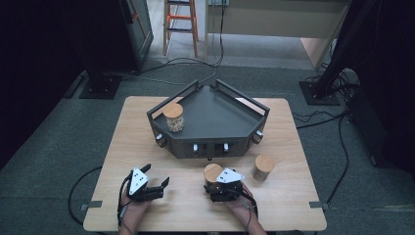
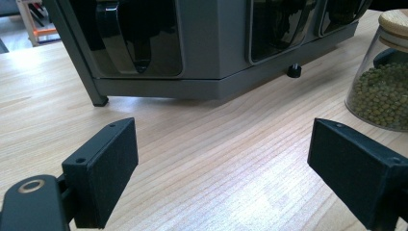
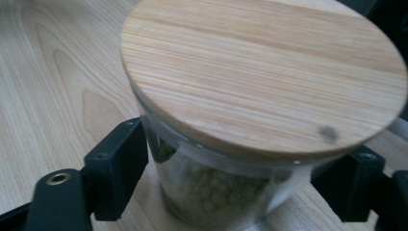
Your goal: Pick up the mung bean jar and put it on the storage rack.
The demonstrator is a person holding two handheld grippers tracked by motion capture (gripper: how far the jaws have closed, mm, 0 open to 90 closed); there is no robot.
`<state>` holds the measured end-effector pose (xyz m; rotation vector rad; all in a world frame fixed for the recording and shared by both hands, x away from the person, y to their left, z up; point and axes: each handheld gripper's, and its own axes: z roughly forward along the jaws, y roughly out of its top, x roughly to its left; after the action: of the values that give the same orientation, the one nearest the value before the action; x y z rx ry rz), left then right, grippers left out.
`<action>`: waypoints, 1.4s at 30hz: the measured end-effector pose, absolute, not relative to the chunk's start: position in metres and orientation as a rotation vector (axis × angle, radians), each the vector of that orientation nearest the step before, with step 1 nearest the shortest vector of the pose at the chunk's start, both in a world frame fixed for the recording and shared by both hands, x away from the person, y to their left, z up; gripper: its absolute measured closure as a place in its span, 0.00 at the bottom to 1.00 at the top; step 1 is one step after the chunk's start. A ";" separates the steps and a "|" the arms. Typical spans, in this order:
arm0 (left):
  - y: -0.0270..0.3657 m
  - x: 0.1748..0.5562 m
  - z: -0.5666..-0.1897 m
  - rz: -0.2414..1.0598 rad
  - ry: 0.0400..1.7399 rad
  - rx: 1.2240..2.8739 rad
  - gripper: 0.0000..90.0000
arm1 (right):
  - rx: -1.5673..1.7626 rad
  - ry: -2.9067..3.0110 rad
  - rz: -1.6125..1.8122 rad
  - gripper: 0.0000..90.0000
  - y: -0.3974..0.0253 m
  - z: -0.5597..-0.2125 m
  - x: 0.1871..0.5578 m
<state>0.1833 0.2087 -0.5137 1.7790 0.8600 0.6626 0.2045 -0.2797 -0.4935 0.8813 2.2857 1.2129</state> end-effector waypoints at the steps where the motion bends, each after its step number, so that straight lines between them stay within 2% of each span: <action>1: 0.208 0.183 -0.514 0.663 0.861 1.781 0.11 | 0.884 2.283 1.215 0.25 -0.280 -0.494 0.204; 42: 0.206 0.186 -0.513 0.653 0.855 1.812 0.11 | 0.991 2.238 1.291 0.28 -0.288 -0.487 0.205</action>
<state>0.1865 0.2056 -0.5133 1.8116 0.8554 0.6532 0.2052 -0.2875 -0.4868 0.9907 2.2381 1.2912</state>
